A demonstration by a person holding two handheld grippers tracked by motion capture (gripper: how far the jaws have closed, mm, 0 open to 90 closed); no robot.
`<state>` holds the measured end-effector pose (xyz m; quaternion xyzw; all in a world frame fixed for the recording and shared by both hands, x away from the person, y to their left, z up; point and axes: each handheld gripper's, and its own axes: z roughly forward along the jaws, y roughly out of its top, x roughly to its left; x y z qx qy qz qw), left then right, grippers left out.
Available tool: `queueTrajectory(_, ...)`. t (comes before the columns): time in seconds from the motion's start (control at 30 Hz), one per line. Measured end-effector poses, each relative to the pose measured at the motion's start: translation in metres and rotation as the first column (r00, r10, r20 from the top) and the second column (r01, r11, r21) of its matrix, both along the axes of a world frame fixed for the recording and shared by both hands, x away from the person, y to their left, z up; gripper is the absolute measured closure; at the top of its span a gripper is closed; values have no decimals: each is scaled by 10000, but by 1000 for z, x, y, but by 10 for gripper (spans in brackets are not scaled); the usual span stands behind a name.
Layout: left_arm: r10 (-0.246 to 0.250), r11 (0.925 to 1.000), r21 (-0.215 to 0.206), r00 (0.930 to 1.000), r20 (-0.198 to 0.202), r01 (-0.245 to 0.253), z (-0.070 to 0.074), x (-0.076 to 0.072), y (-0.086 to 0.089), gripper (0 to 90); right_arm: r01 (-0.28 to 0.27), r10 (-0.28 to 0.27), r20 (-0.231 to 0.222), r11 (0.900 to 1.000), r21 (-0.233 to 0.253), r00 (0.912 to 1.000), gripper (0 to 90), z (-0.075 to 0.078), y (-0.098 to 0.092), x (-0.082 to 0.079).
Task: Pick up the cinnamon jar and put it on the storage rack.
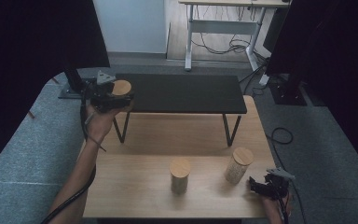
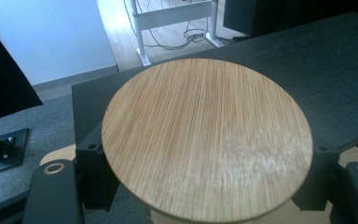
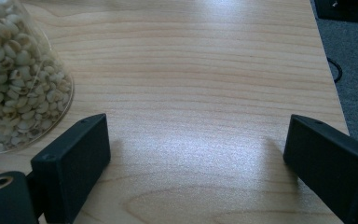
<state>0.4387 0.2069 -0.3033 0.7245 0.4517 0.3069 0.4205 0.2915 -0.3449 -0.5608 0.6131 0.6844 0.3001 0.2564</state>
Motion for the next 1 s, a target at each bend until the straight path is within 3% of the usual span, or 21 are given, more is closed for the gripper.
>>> queueTrajectory(1.0, 353, 9993, -118, 9990, 273, -350, -5, 12, -7, 255, 1, -1, 0, 10000, 4, 10000, 67, 0, 0, 0)
